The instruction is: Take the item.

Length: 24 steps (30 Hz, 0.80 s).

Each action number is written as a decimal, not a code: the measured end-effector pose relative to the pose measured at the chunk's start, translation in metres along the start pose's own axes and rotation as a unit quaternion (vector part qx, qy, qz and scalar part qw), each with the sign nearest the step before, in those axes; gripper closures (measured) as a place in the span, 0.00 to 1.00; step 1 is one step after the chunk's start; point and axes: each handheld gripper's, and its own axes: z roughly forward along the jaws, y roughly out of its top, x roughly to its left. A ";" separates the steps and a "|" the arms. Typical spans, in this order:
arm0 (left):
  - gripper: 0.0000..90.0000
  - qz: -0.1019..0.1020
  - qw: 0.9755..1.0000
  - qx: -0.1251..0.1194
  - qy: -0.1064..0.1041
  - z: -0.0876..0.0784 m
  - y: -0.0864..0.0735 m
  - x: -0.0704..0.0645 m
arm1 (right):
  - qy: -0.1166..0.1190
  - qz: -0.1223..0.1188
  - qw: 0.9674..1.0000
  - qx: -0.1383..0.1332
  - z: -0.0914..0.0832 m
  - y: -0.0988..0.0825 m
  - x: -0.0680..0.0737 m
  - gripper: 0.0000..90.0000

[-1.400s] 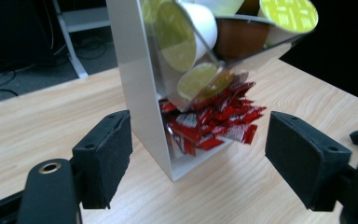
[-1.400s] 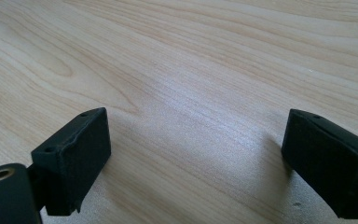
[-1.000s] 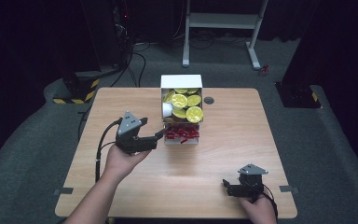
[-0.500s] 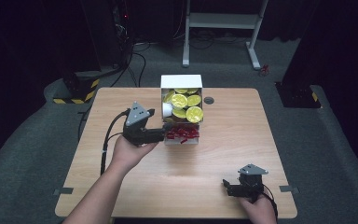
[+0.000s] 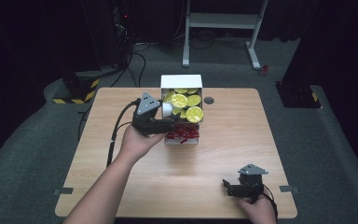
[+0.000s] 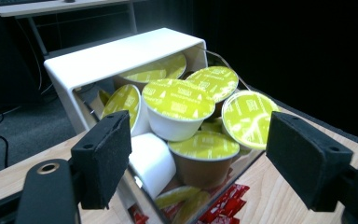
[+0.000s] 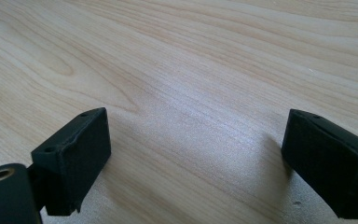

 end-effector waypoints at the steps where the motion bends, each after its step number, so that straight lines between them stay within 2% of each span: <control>1: 0.25 0.003 1.000 0.001 0.000 0.001 0.000 0.000 | 0.000 0.000 1.000 0.000 0.000 0.000 0.000 0.09; 9: 0.25 0.010 1.000 0.002 0.005 0.013 0.006 0.001 | 0.000 0.000 1.000 0.000 0.000 0.000 0.000 0.09; 13: 0.25 0.005 1.000 0.000 0.005 0.020 0.010 0.004 | -0.001 0.001 1.000 0.001 0.000 0.000 0.000 0.09; 21: 0.27 0.012 1.000 0.005 0.008 0.033 0.016 0.006 | -0.001 0.001 1.000 0.001 0.000 0.000 0.000 0.09; 24: 0.27 0.009 1.000 0.005 0.010 0.036 0.017 0.007 | -0.001 0.001 1.000 0.001 0.000 0.000 0.000 0.09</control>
